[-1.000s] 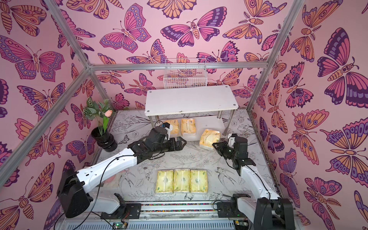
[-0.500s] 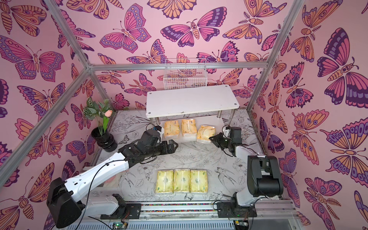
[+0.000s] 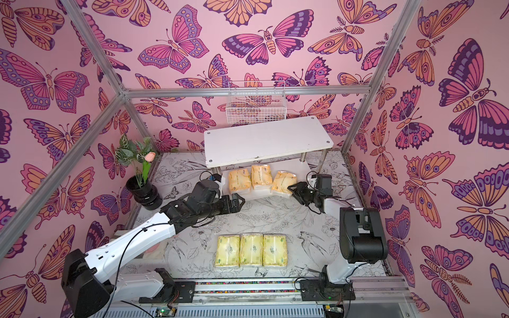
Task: Place the tissue boxes on the shelf by color
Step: Place a box of tissues on the shelf.
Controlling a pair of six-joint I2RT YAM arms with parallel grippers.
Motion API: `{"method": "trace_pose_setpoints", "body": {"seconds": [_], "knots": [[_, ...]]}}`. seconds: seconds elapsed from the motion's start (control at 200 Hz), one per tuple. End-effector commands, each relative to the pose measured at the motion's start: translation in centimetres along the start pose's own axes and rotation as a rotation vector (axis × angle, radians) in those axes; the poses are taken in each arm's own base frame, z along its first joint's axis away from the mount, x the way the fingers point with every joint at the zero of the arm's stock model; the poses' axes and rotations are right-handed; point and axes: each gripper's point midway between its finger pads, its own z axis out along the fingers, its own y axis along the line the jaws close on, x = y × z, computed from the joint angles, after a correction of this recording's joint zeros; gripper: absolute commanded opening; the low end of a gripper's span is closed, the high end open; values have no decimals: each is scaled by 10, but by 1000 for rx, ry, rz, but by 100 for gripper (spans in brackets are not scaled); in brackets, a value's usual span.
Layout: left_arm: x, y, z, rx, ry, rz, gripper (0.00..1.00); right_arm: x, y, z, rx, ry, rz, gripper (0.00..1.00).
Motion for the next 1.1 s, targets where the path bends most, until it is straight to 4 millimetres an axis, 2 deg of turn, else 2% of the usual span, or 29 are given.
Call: {"method": "trace_pose_setpoints", "body": {"seconds": [0.0, 0.16, 0.285, 0.461, 0.626, 0.871, 0.981, 1.096], "knots": [[3, 9, -3, -24, -2, -3, 99, -25, 18, -20, -26, -157, -64, 61], [4, 9, -4, -18, 2, -4, 100, -9, 12, -40, 11, -193, -75, 65], [4, 7, -5, -9, 2, -4, 99, 12, 11, -56, 37, -195, -98, 65], [4, 5, -5, -3, 5, -5, 99, 46, 17, -62, 48, -178, -137, 66], [4, 4, -4, 1, 12, -9, 99, 66, 24, -49, 50, -159, -160, 66], [7, 5, -1, -4, 22, -14, 99, 71, 33, -14, 36, -123, -176, 57], [7, 6, -2, -6, 20, -15, 100, 67, 32, -4, 41, -118, -171, 51], [9, 7, -2, -7, 23, -17, 99, 63, 28, 5, 55, -116, -169, 34]]}}
